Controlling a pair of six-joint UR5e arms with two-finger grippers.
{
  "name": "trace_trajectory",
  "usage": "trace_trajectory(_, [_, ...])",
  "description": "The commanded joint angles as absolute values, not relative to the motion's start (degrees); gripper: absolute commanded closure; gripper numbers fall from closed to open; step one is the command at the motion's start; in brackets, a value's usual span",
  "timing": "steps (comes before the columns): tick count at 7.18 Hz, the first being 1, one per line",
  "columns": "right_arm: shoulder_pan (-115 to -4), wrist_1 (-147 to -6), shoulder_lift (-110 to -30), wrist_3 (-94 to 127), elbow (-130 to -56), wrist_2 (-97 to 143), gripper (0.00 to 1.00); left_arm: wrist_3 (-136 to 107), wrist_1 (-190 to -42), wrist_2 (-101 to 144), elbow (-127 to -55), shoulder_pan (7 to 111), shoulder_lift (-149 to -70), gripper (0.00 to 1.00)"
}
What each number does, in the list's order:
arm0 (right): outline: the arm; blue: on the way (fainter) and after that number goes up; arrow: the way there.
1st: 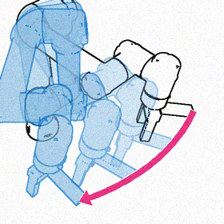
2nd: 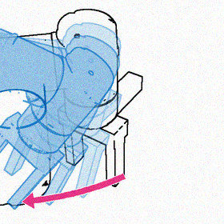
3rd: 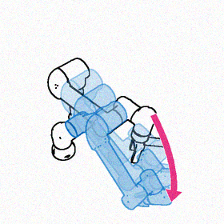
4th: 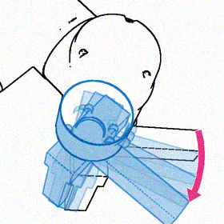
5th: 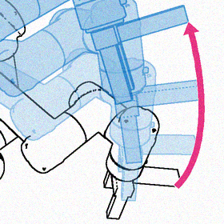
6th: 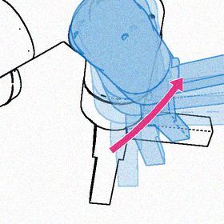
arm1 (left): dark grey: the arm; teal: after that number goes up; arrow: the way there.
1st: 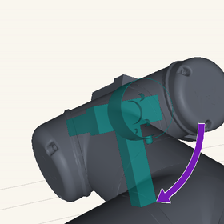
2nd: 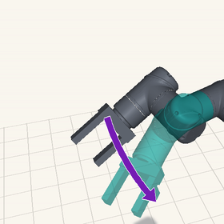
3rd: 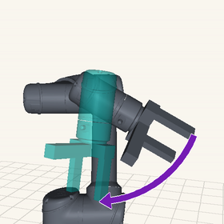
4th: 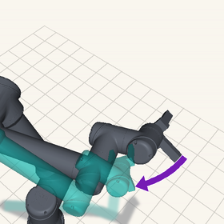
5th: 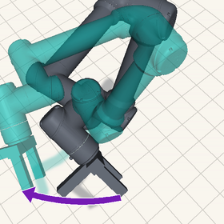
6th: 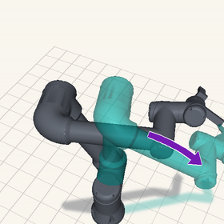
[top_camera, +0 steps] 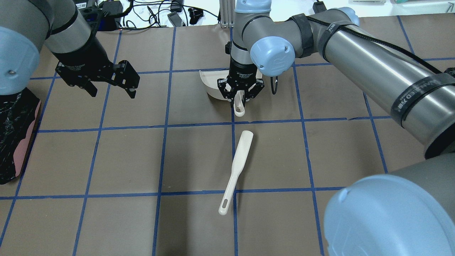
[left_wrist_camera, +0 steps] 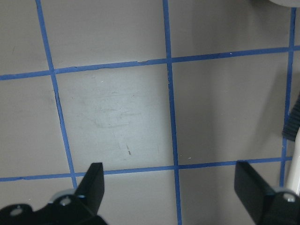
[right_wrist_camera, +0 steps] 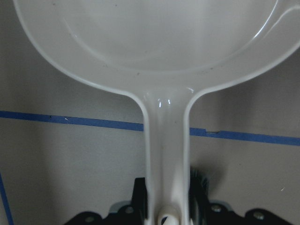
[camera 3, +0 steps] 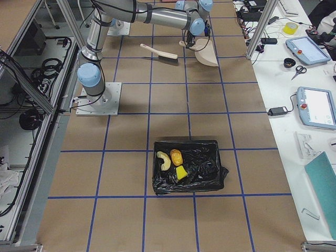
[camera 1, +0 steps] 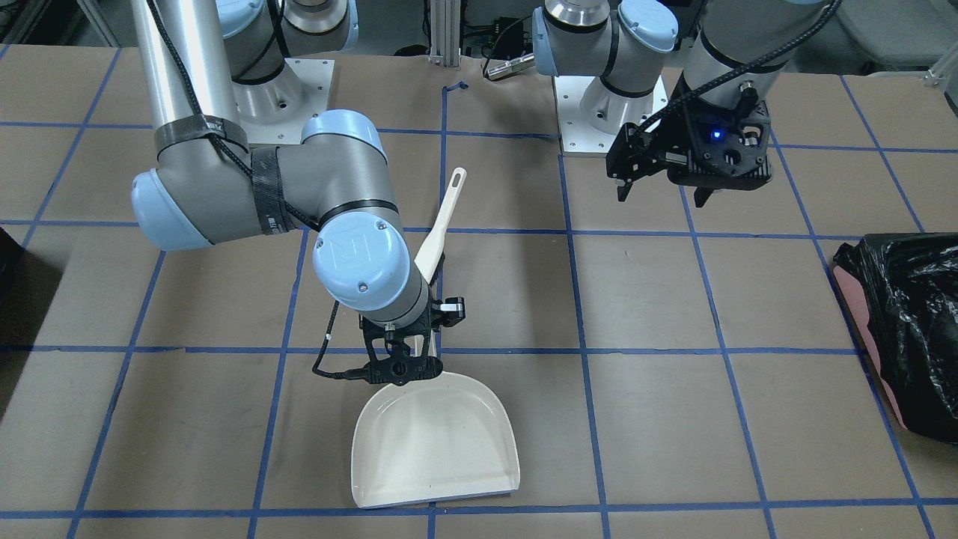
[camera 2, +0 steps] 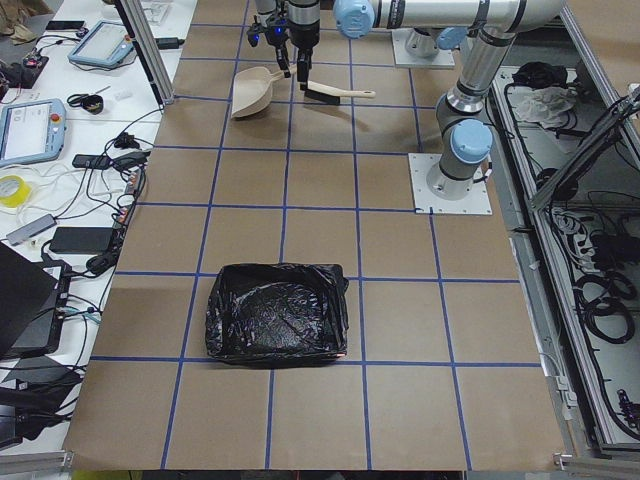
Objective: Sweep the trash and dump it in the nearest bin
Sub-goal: 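Lower the dustpan onto the table beyond the brush with the right gripper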
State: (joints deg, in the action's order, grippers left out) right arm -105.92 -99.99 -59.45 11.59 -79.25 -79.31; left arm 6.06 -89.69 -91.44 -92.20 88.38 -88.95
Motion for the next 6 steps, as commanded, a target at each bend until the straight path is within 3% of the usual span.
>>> trace_trajectory(1, [-105.9, -100.3, -59.2, 12.0, -79.3, -79.7, 1.0, 6.1, -90.2, -91.4, -92.2, 88.2, -88.9, 0.0])
trace_trajectory(4, [-105.9, -100.2, -59.2, 12.4, -79.3, -79.6, 1.0, 6.1, -90.3, -91.4, -92.2, 88.3, -88.9, 0.0])
trace_trajectory(6, [-106.0, -100.2, -59.5, 13.2, -79.3, -79.3, 0.8, 6.1, -91.3, -91.5, -92.1, 88.2, -88.7, 0.0])
